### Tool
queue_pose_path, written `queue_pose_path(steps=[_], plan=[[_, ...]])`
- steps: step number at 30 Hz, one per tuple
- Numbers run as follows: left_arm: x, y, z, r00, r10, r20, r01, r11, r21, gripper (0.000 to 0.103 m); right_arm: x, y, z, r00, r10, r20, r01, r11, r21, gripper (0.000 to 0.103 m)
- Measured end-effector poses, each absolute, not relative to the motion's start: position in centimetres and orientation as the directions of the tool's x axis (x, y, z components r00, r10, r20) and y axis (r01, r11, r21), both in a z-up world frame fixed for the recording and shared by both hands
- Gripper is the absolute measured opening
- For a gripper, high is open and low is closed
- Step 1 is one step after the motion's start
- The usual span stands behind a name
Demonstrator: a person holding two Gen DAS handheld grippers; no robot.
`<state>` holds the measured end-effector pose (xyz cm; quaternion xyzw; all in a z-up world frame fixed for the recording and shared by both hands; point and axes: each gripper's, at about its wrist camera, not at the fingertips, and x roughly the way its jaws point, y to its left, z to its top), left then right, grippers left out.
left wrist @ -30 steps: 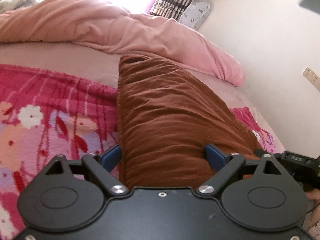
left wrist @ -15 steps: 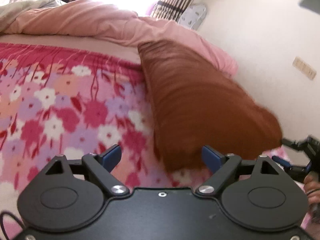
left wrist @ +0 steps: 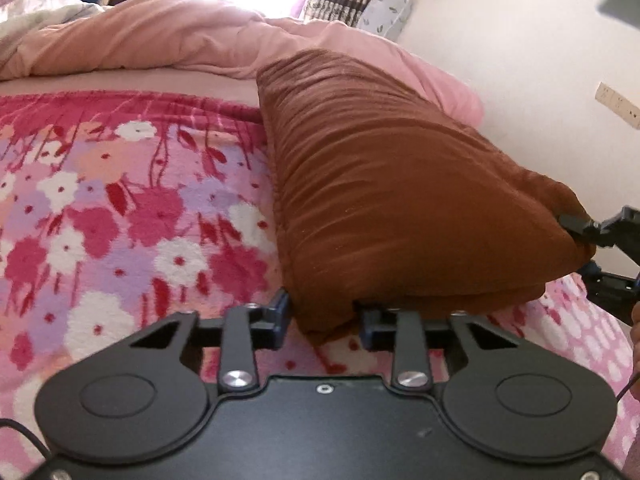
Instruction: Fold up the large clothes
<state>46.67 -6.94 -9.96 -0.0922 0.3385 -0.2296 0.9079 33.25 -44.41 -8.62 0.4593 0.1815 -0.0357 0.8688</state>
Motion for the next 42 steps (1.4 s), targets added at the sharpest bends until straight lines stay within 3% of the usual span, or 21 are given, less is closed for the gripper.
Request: queue_pose_path(steps=[2, 4, 7, 11, 15, 18, 20, 23, 27, 33, 35, 40, 42], plan=[[46.5, -6.0, -9.1, 0.683, -0.491, -0.541, 0.337, 0.869, -0.363, 0.026, 32.6, -44.3, -8.0, 0.941, 0.096, -0.324, 0.209, 0.588, 0.781, 0.027], [46.4, -5.0, -8.4, 0.685, -0.515, -0.515, 0.323, 0.848, -0.420, 0.025, 31.8, -44.4, -6.9, 0.957, 0.093, -0.274, 0.168, 0.593, 0.788, 0.023], [46.8, -4.3, -9.0, 0.679, -0.526, -0.512, 0.303, 0.837, -0.457, 0.024, 31.5, -44.4, -6.5, 0.960, 0.059, -0.275, 0.175, 0.639, 0.749, 0.023], [48.5, -3.8, -11.6, 0.650, -0.522, -0.553, 0.244, 0.832, -0.498, 0.027, 33.2, -45.8, -11.4, 0.928, 0.105, -0.358, 0.242, 0.561, 0.792, 0.022], [49.0, -3.5, -12.4, 0.639, -0.527, -0.561, 0.228, 0.826, -0.516, 0.032, 33.2, -46.0, -13.4, 0.932, 0.133, -0.337, 0.215, 0.546, 0.810, 0.022], [48.4, -3.8, -11.5, 0.632, -0.530, -0.565, 0.256, 0.831, -0.493, 0.033, 33.1, -45.9, -12.8, 0.929, 0.135, -0.344, 0.212, 0.569, 0.795, 0.030], [47.3, -3.5, -10.3, 0.643, -0.518, -0.565, 0.275, 0.844, -0.462, 0.033, 32.5, -45.8, -12.0, 0.934, 0.129, -0.333, 0.204, 0.573, 0.794, 0.043], [45.6, -2.8, -8.3, 0.661, -0.496, -0.563, 0.314, 0.865, -0.393, 0.033, 31.0, -45.5, -10.3, 0.936, 0.094, -0.338, 0.212, 0.615, 0.760, 0.055], [44.7, -2.7, -4.8, 0.702, -0.500, -0.507, 0.363, 0.864, -0.349, 0.043, 29.7, -44.3, -6.5, 0.913, -0.024, -0.406, 0.289, 0.741, 0.606, 0.055], [46.0, -6.6, -1.1, 0.708, -0.566, -0.422, 0.451, 0.823, -0.347, 0.050, 29.5, -40.4, -1.5, 0.952, -0.027, -0.305, 0.178, 0.859, 0.480, 0.049], [46.7, -8.4, -1.2, 0.695, -0.575, -0.431, 0.463, 0.817, -0.343, 0.050, 30.8, -39.2, -1.4, 0.945, -0.042, -0.325, 0.186, 0.885, 0.426, 0.042], [48.7, -11.8, -4.0, 0.688, -0.497, -0.529, 0.428, 0.866, -0.257, 0.049, 33.7, -38.0, -4.5, 0.888, -0.140, -0.438, 0.304, 0.893, 0.332, 0.034], [49.1, -12.2, -4.9, 0.697, -0.483, -0.531, 0.424, 0.874, -0.238, 0.052, 34.2, -38.1, -5.6, 0.879, -0.140, -0.457, 0.317, 0.886, 0.339, 0.033]])
